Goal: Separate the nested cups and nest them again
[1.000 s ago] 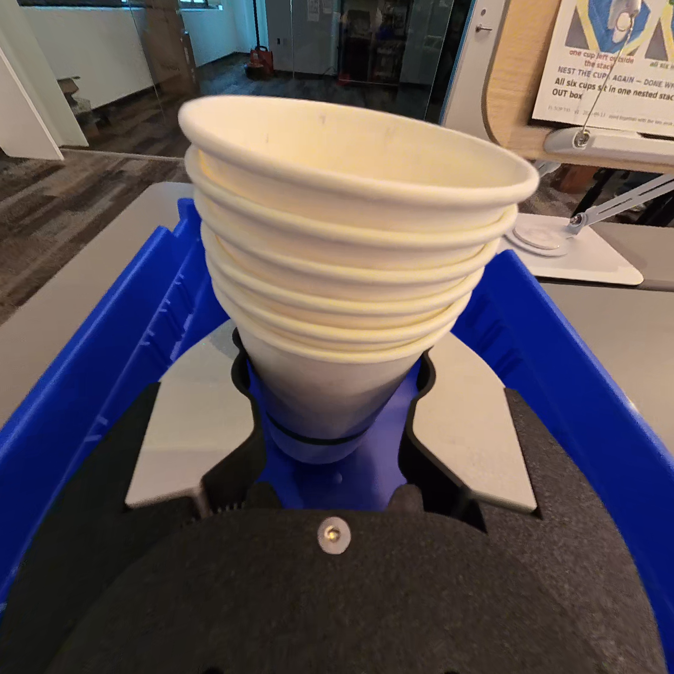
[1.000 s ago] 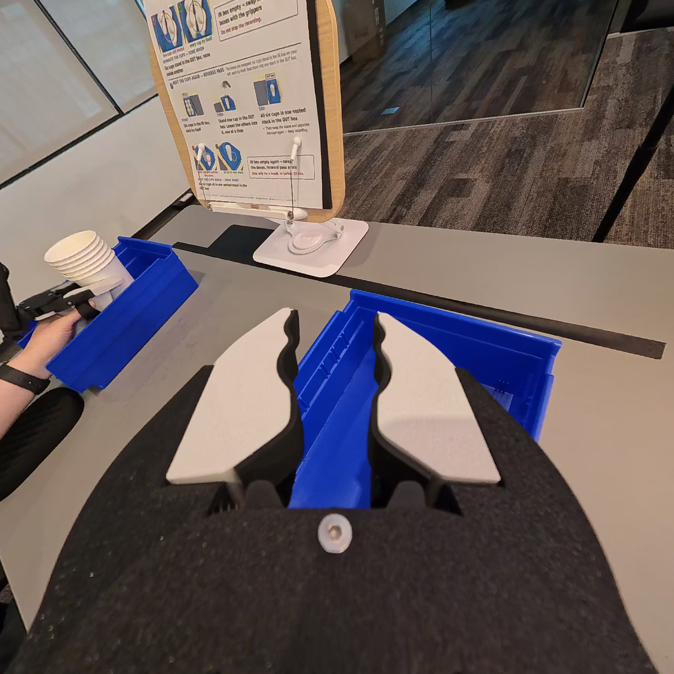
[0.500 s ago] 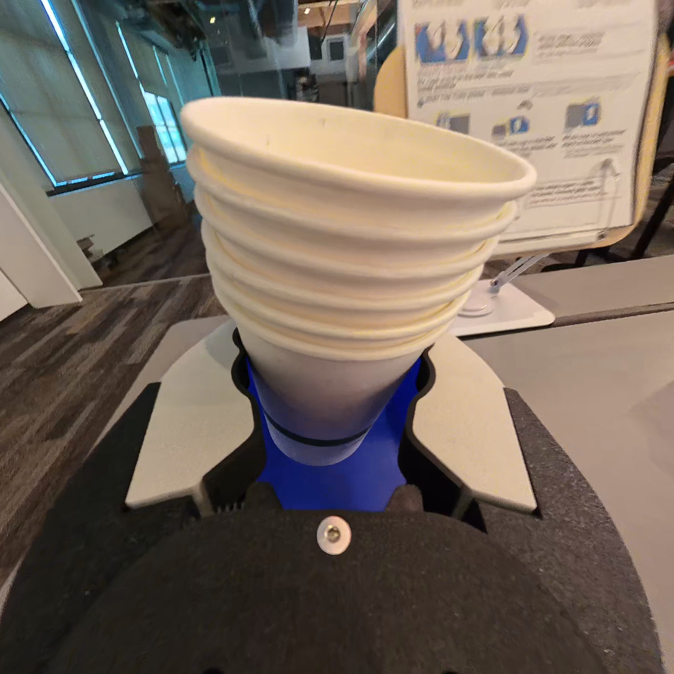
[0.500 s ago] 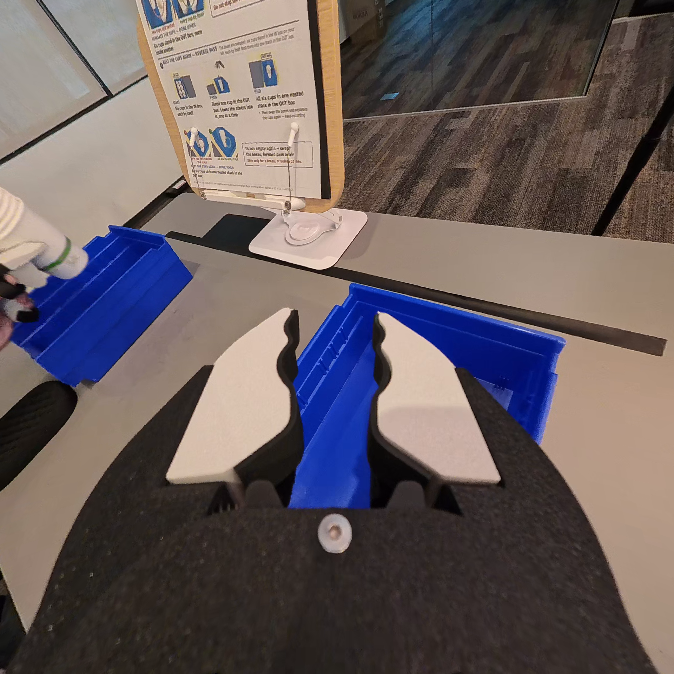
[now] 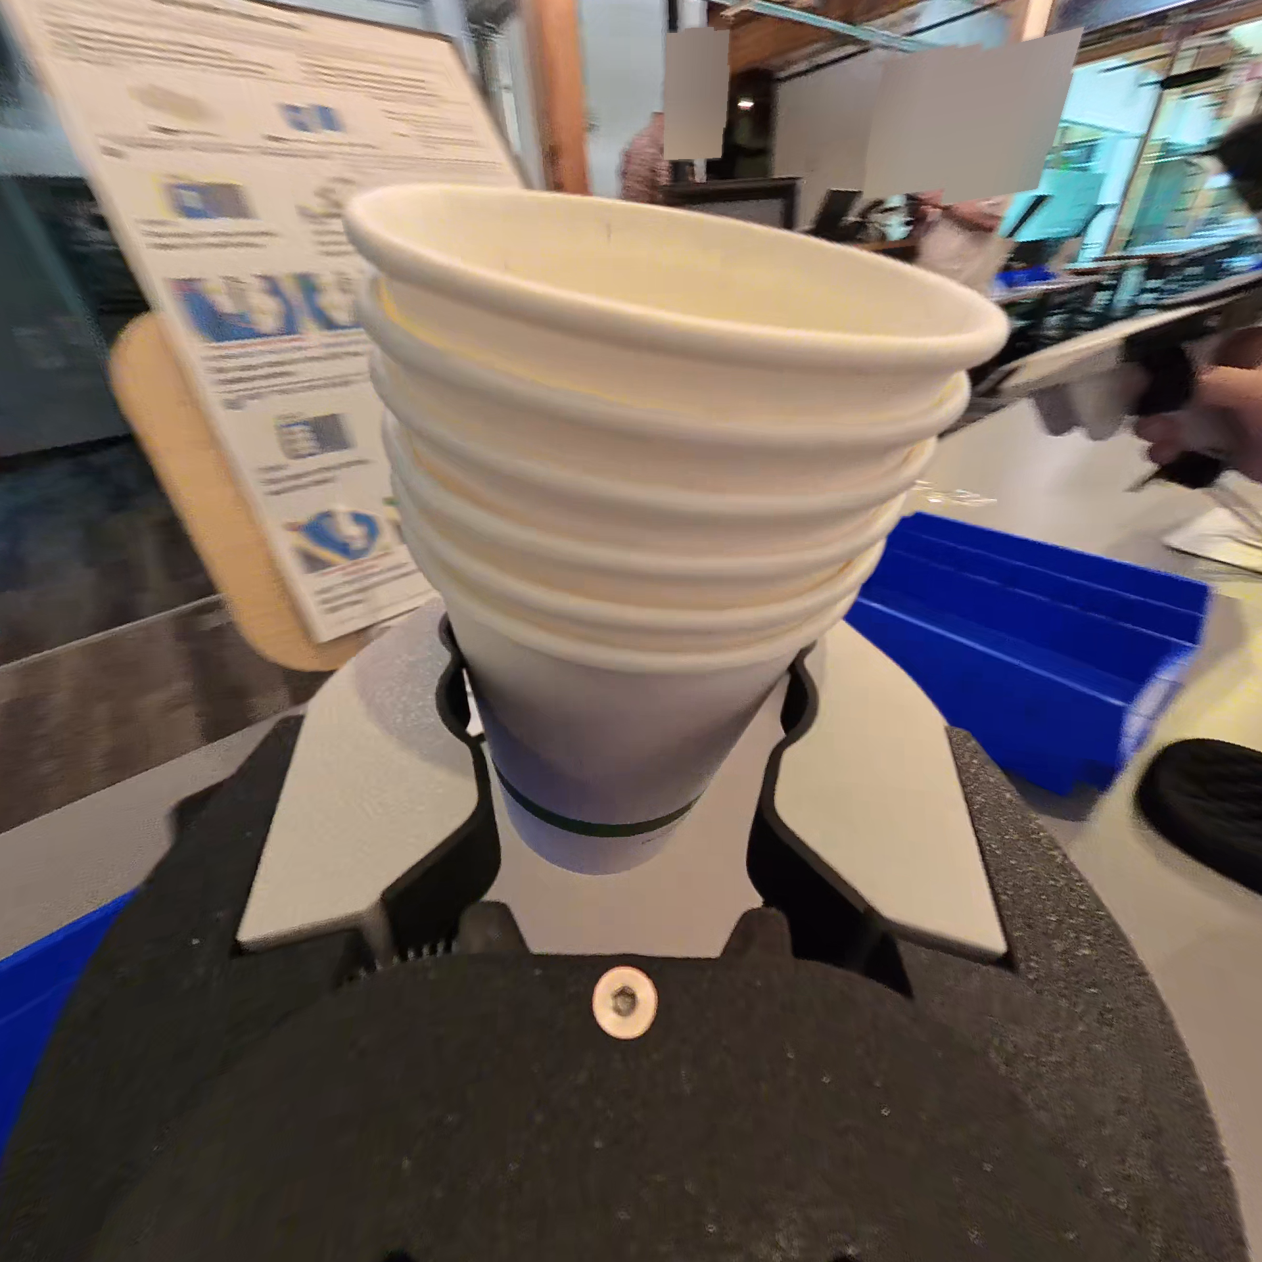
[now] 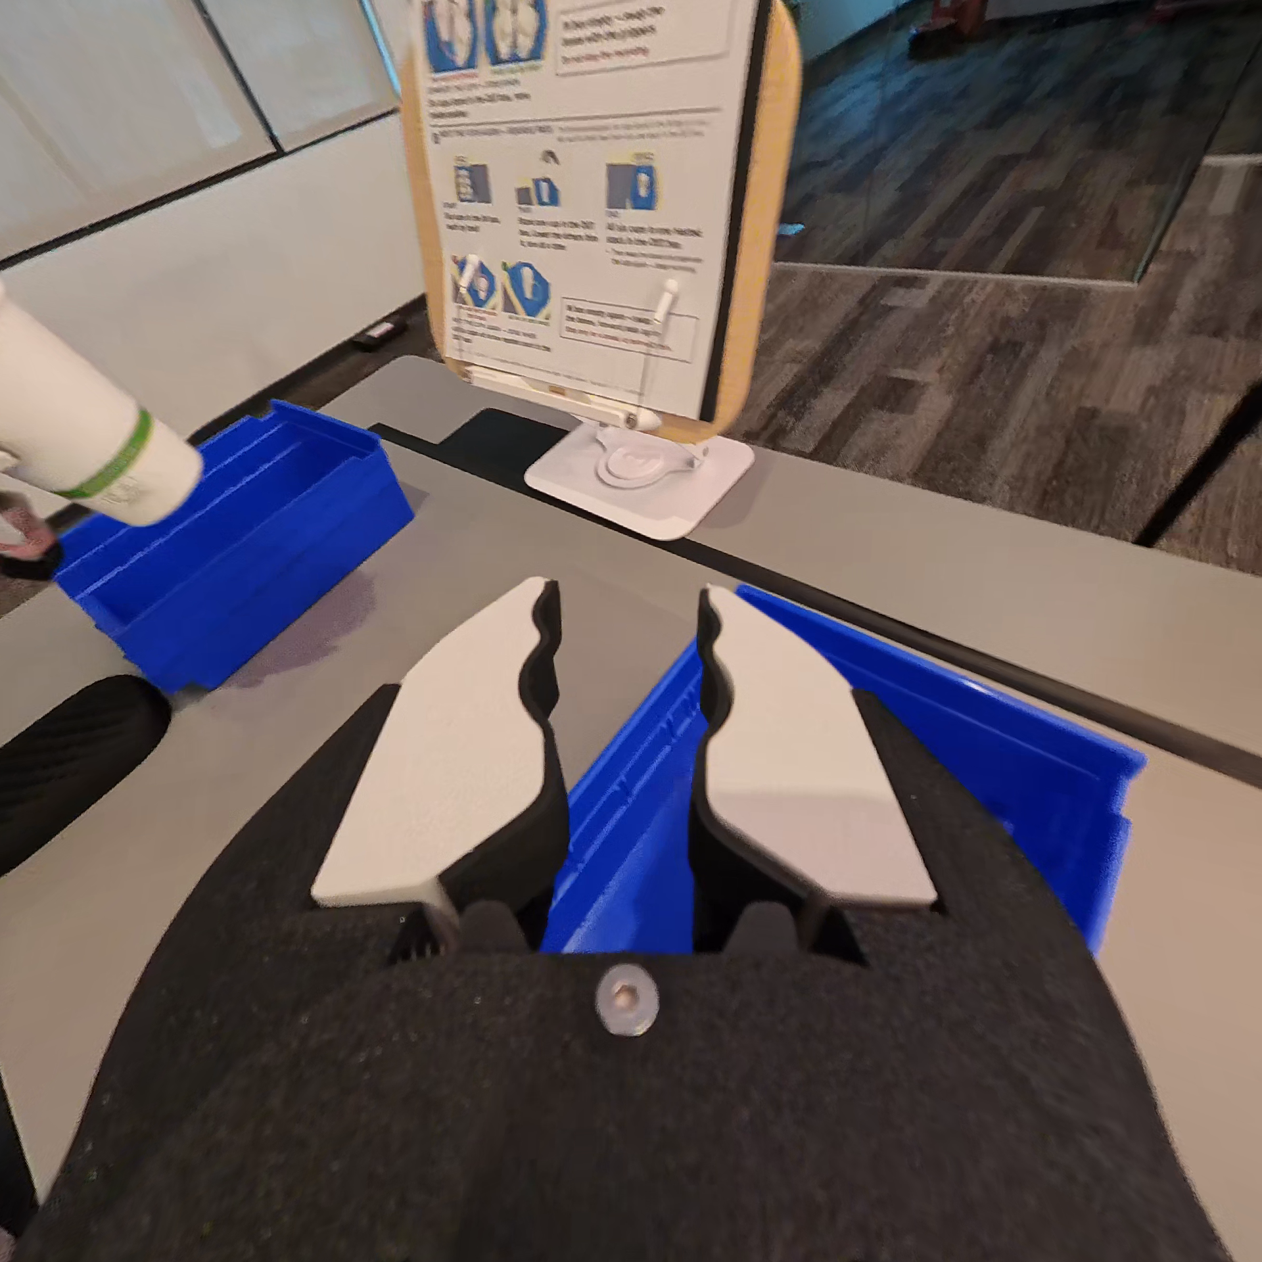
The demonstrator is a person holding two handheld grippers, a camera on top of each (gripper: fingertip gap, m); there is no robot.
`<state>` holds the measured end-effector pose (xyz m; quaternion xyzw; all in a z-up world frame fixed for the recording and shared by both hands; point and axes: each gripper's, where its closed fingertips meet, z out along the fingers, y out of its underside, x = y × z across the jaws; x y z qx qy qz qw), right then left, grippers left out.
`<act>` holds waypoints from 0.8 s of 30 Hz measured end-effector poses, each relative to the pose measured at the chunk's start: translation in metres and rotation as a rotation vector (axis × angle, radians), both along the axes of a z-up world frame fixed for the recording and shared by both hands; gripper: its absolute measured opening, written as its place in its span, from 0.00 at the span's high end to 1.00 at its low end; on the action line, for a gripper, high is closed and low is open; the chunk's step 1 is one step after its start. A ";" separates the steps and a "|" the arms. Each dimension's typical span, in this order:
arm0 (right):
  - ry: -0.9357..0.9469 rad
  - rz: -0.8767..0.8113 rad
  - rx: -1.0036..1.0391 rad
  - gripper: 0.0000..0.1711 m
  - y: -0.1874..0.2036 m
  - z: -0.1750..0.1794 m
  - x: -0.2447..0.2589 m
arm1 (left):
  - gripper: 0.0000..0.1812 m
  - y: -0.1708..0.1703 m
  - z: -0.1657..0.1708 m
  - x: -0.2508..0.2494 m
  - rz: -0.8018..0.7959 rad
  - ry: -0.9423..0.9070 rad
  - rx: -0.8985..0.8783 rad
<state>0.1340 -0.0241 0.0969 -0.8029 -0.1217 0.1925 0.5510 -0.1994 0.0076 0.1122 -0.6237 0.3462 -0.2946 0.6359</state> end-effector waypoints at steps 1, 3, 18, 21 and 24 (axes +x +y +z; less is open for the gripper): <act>-0.009 0.027 0.019 0.78 -0.001 0.004 -0.008 | 0.50 -0.006 -0.002 0.014 -0.049 -0.001 -0.013; -0.025 0.091 0.064 0.78 -0.004 0.013 -0.026 | 0.50 -0.016 -0.006 0.041 -0.137 0.003 -0.034; 0.051 0.261 0.350 0.70 -0.014 0.057 -0.068 | 0.50 -0.017 -0.045 0.122 -0.351 0.073 -0.075; 0.040 0.247 0.346 0.69 -0.006 0.050 -0.067 | 0.50 -0.019 -0.054 0.122 -0.369 0.079 -0.097; -0.033 0.222 0.345 0.69 0.002 0.039 -0.069 | 0.50 -0.025 -0.063 0.125 -0.401 0.092 -0.117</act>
